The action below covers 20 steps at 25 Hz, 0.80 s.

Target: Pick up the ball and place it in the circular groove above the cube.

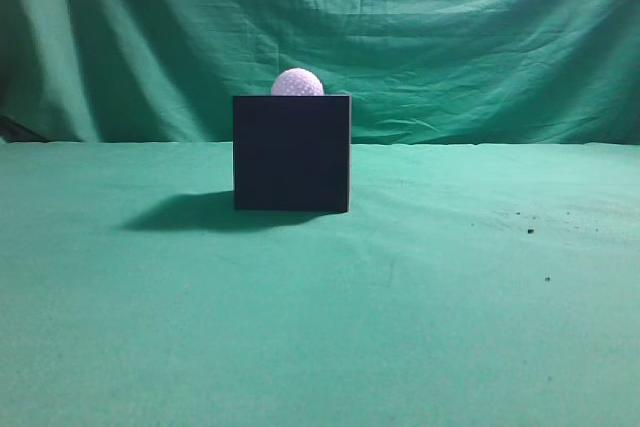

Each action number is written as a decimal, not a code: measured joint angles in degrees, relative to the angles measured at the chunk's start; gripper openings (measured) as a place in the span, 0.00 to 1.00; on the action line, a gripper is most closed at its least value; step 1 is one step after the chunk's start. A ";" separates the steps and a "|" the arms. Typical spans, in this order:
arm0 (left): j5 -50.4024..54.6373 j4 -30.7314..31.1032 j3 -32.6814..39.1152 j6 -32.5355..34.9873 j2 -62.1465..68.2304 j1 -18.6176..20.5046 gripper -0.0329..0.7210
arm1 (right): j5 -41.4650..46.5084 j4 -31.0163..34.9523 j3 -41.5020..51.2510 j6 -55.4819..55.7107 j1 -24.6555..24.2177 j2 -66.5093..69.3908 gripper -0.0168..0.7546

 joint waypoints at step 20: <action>0.00 0.00 0.00 0.00 0.00 0.00 0.04 | -13.98 1.07 26.55 -10.47 -3.01 -35.67 0.02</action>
